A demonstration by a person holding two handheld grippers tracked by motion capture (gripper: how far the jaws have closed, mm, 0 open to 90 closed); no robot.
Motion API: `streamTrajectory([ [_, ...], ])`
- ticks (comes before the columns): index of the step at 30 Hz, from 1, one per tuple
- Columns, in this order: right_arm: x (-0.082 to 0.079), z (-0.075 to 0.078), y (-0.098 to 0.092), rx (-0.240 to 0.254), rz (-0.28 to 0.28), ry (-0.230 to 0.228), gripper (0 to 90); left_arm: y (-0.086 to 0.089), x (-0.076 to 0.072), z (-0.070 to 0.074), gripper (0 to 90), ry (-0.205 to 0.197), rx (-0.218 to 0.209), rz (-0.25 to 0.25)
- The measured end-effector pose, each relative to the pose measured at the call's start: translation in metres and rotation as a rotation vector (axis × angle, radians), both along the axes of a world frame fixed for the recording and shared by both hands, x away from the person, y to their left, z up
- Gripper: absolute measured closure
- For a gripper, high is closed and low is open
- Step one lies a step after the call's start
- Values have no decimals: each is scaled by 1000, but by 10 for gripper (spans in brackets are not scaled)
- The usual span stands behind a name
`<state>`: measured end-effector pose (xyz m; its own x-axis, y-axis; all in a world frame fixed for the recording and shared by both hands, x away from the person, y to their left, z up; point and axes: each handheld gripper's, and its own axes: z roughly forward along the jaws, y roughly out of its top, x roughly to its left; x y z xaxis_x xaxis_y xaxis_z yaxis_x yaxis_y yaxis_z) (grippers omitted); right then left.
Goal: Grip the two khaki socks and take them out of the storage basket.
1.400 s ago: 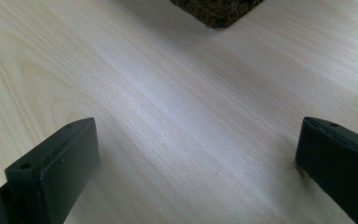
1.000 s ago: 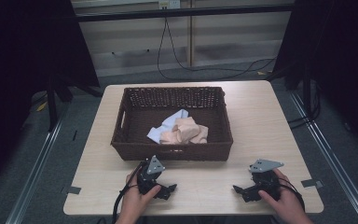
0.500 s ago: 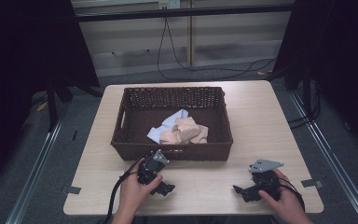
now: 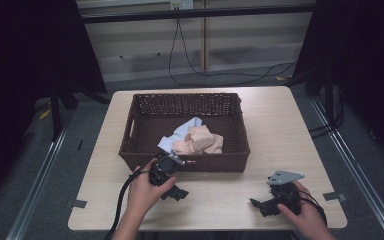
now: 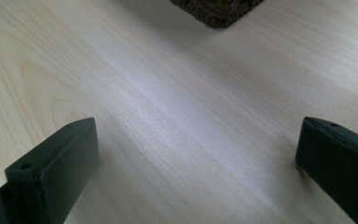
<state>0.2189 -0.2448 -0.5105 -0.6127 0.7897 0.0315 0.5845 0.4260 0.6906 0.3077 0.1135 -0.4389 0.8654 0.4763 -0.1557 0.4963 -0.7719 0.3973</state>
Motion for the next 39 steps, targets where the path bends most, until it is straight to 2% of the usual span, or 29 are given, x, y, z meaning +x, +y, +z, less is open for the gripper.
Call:
streamTrajectory([
  [3, 0, 0, 0, 0, 0, 0, 0, 0, 2, 3, 39, 19, 9, 1],
  [13, 0, 0, 0, -3, -2, -1, 0, -2, 8, 24, 41, 28, 19, -15],
  [20, 0, 0, 0, 0, 1, 0, 0, -6, 11, 35, 41, 51, 28, -28],
  [22, 0, 0, 0, -1, 0, 0, 0, -7, 12, 40, 42, 63, 20, -29],
  [23, 0, 0, 0, 0, 0, 0, 0, -8, 13, 44, 41, 69, 33, -32],
  [27, 0, 0, 0, 0, 1, 0, 0, -10, 16, 53, 43, 66, 44, -33],
  [28, 0, 0, 0, -1, -1, 0, 0, -11, 18, 56, 43, 65, 34, -36],
  [33, 0, 0, 0, 0, 1, 0, 0, -15, 22, 67, 43, 87, 59, -49],
  [39, 0, 0, 0, 0, 1, 0, 0, -19, 28, 80, 43, 94, 60, -53],
])
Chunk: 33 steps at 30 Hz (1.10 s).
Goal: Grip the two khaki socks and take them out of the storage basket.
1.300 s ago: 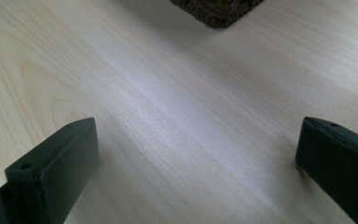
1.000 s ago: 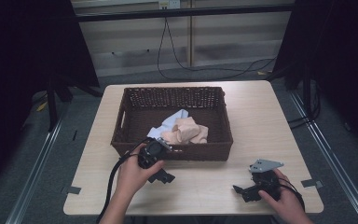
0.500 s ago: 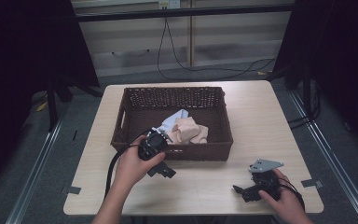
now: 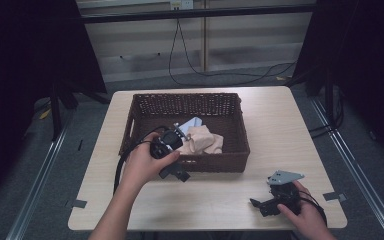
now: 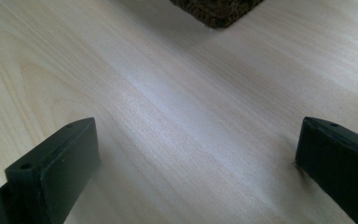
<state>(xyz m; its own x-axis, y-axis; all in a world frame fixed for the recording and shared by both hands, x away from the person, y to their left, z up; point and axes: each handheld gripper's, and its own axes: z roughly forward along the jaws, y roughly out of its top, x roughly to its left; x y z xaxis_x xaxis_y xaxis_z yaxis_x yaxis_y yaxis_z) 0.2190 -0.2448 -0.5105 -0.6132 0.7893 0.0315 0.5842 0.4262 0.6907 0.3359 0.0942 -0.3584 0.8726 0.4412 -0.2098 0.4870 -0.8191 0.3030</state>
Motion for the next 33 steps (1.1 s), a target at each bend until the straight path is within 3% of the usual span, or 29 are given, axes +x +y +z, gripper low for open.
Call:
streamTrajectory([
  [7, 0, 0, 0, 0, 0, 0, 0, -6, 13, 16, 40, 8, -7, 16],
  [16, 0, 0, 0, 1, 0, -5, 0, -10, 37, 22, 35, -13, -22, 75],
  [21, 0, 0, 0, 1, 0, -4, 0, -11, 50, 16, 35, -10, -27, 106],
  [28, 0, 0, 0, 0, -1, -5, 0, -16, 67, 3, 33, -11, -48, 188],
  [33, 0, 0, 0, -2, 0, -7, 0, -21, 76, -6, 35, -29, -50, 224],
])
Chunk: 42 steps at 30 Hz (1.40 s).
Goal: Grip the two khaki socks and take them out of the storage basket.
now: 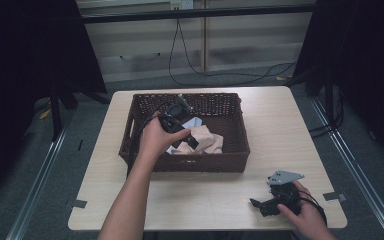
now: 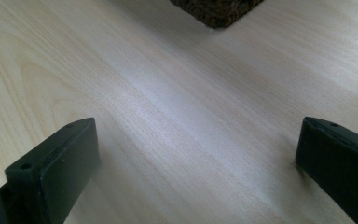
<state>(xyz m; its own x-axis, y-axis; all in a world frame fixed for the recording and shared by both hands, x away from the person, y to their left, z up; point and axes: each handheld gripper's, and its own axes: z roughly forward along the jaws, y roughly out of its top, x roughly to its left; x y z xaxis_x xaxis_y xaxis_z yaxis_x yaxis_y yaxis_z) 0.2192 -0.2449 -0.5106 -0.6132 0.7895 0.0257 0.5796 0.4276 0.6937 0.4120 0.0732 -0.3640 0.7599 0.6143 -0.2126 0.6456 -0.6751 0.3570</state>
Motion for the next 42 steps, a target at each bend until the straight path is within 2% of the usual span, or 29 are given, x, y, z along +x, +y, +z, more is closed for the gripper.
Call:
streamTrajectory([
  [2, 0, 0, 0, -1, 0, -1, 0, -3, 3, -3, 36, 0, -2, 25],
  [4, 0, 0, 0, 2, 1, 0, 0, -7, 6, -8, 48, 2, 26, 40],
  [10, 0, 0, 0, 6, -4, 5, 0, -15, 16, -19, 61, 14, 58, 58],
  [17, 0, 0, 0, 3, -3, 3, 0, -24, 26, -29, 129, 15, 51, 78],
  [20, 0, 0, 0, 2, -4, 2, 0, -26, 30, -36, 161, 20, 63, 85],
  [25, 0, 0, 0, 2, -3, 2, 0, -29, 37, -45, 180, 16, 58, 106],
  [32, 0, 0, 0, 1, -3, 0, 0, -30, 42, -56, 235, 0, 86, 114],
  [36, 0, 0, 0, 1, -2, -1, 0, -29, 43, -53, 414, -8, 76, 105],
  [37, 0, 0, 0, 1, -2, -1, 0, -28, 43, -53, 466, -5, 74, 97],
  [38, 0, 0, 0, 0, 0, -5, 0, -28, 43, -53, 556, 1, 74, 86],
  [40, 0, 0, 0, 0, 0, -5, 0, -27, 43, -53, 601, 7, 79, 75],
  [42, 0, 0, 0, 1, -3, 0, 0, -27, 42, -53, 715, 18, 82, 71],
])
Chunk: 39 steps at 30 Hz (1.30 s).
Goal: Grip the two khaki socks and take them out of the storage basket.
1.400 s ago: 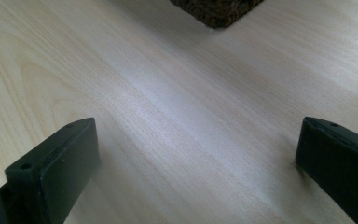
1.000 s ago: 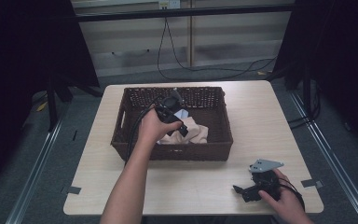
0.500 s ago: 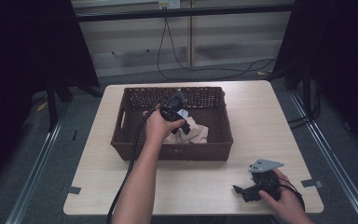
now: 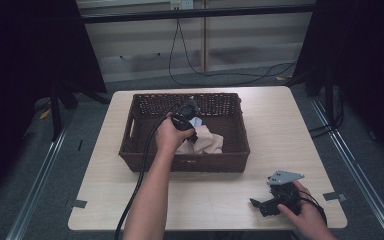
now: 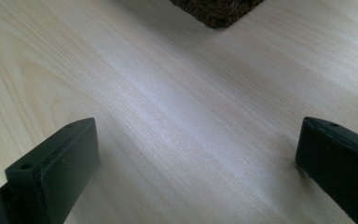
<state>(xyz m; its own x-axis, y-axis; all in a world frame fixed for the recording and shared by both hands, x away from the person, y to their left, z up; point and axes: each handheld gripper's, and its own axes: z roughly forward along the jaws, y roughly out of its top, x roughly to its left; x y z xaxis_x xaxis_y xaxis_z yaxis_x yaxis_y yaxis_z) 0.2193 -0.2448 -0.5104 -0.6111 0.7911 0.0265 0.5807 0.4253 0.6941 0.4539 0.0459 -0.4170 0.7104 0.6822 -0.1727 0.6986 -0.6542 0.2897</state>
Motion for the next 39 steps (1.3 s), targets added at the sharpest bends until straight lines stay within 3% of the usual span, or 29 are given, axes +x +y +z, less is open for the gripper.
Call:
streamTrajectory([
  [5, 0, 0, 0, 0, 0, 0, 0, 2, -2, 4, 848, 32, 1, -19],
  [10, 0, 0, 0, 1, -1, 3, 0, 10, -3, 15, 858, 44, -14, 9],
  [15, 0, 0, 0, 1, -1, 2, 0, 16, -6, 39, 858, 31, -34, 13],
  [25, 0, 0, 0, 1, 0, 3, 0, 23, -13, 81, 858, 77, -44, -14],
  [39, 0, 0, 0, -1, 1, 5, 0, 50, -24, 126, 857, 96, -64, -12],
])
